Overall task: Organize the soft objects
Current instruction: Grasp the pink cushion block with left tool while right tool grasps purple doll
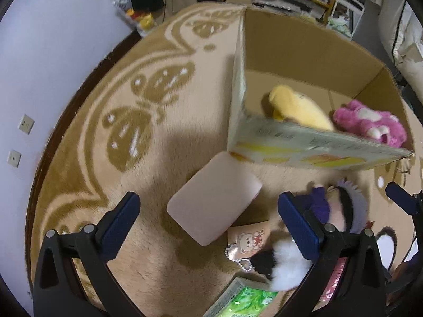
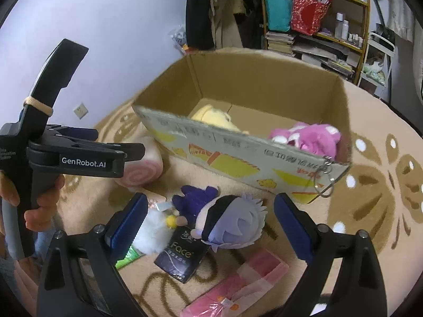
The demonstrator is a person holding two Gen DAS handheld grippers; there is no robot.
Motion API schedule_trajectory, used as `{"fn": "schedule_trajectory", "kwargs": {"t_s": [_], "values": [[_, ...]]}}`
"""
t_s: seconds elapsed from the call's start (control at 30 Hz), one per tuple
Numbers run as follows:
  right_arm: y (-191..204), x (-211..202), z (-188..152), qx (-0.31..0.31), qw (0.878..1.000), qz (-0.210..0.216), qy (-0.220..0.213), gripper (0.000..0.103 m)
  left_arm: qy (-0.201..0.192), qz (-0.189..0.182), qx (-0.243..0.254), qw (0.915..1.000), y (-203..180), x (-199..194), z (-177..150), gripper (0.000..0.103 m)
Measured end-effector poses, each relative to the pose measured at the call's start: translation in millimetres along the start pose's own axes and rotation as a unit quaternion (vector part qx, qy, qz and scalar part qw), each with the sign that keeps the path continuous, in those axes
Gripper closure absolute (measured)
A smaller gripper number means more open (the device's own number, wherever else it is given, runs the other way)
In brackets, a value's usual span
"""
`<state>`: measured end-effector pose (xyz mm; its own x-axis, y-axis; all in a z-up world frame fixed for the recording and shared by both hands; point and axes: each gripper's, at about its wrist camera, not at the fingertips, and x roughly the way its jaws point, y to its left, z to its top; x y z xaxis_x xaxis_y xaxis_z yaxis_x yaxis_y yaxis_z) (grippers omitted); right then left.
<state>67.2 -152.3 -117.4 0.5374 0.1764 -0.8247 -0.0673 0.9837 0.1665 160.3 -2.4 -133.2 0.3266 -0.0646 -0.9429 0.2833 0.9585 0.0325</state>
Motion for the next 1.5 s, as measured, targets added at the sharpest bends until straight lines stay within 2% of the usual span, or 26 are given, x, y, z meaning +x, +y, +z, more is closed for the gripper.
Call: {"fn": "schedule_trajectory", "kwargs": {"t_s": [0.2, 0.3, 0.67, 0.77, 0.8, 0.9, 0.97, 1.0, 1.07, 1.27, 1.5], "values": [[4.7, 22.2, -3.1, -0.023, 0.999, -0.003, 0.028, 0.003, 0.013, 0.015, -0.013, 0.9997, 5.8, 19.7, -1.1, 0.000], [4.1, 32.9, -5.3, -0.029, 0.999, -0.003, 0.045, 0.003, 0.015, 0.008, -0.013, 0.9998, 6.4, 24.4, -1.3, 0.000], [-4.3, 71.5, -10.4, -0.036, 0.995, -0.017, 0.094, 0.004, 0.023, 0.021, 0.008, 0.9995, 0.3, 40.4, 1.9, 0.000], [-10.7, 78.1, -8.6, -0.021, 0.995, -0.016, 0.100, 0.010, 0.016, 0.027, 0.017, 0.9994, -3.9, 40.5, 1.8, 0.000], [-12.3, 80.2, -7.9, -0.022, 0.994, -0.026, 0.102, 0.016, 0.014, 0.030, 0.024, 0.9992, -6.1, 40.3, 1.8, 0.001], [-19.1, 79.9, -9.0, -0.024, 0.994, -0.035, 0.098, 0.028, 0.011, 0.016, 0.030, 0.9994, -8.4, 40.4, 2.4, 0.019], [-19.0, 77.5, -7.9, -0.025, 0.995, -0.032, 0.095, 0.031, 0.011, -0.006, 0.026, 0.9996, -9.0, 39.4, 1.8, 0.040], [-17.9, 75.7, -7.1, -0.027, 0.995, -0.032, 0.094, 0.032, 0.011, -0.013, 0.025, 0.9995, -9.3, 38.9, 1.4, 0.041], [-16.9, 73.1, -5.2, -0.030, 0.995, -0.030, 0.088, 0.035, 0.009, -0.011, 0.032, 0.9994, -11.1, 36.6, 0.3, 0.051], [-8.0, 57.4, -5.1, -0.042, 0.996, -0.001, 0.074, 0.037, 0.010, -0.013, 0.020, 0.9997, -8.0, 27.4, -2.8, 0.065], [-6.8, 27.1, 2.0, -0.032, 0.999, -0.007, 0.038, 0.037, 0.004, -0.003, 0.002, 1.0000, -0.9, 11.1, -13.4, 0.070]]}}
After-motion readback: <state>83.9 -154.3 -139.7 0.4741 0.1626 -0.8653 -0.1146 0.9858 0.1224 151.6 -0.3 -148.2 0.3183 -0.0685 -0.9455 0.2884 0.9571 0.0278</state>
